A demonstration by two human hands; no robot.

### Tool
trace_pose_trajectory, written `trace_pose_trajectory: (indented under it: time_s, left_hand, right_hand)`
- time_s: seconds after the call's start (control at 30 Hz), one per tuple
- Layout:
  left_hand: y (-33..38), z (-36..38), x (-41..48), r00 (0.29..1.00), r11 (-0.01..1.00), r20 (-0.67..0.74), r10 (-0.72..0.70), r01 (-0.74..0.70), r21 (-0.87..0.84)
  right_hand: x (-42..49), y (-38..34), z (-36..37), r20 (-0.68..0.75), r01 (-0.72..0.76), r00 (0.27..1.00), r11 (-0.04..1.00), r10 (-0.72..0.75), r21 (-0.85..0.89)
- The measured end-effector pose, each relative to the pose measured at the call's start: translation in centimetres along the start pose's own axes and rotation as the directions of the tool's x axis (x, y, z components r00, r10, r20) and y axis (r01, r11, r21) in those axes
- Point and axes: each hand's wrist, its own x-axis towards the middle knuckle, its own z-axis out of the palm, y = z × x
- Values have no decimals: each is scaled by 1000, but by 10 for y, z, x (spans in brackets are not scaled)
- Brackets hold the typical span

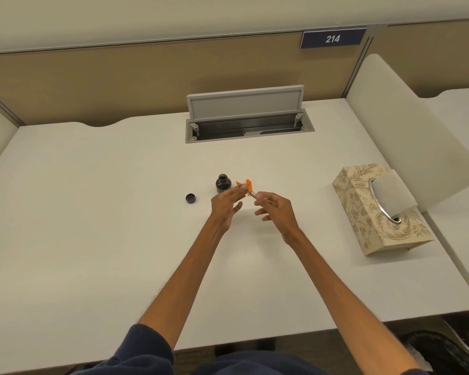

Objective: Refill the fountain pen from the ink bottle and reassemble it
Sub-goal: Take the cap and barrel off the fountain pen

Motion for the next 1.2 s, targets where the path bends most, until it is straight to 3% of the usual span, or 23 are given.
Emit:
trace_pose_trajectory:
  time_s: [0.33, 0.53, 0.7, 0.97, 1.2]
  left_hand:
    - [0, 1, 4, 1000, 1000, 5, -19, 19, -11]
    - [0, 1, 4, 1000, 1000, 10, -14, 14, -7]
    - [0, 2, 4, 1000, 1000, 12, -17, 17, -6]
    - [0, 2, 4, 1000, 1000, 4, -19, 19, 0]
    - [0, 1, 6, 1000, 1000, -18, -15, 15, -20]
  right_hand:
    - [4, 3, -3, 2, 33, 999, 999, -33, 18]
    - [4, 1, -2, 12, -18, 1000, 1000, 18, 25]
    - [4, 3, -2, -31, 30, 999, 999, -31, -15]
    - [5, 0, -5, 22, 9, 1000, 997, -7, -73]
    - [3, -1, -3, -33, 41, 999, 998, -43, -48]
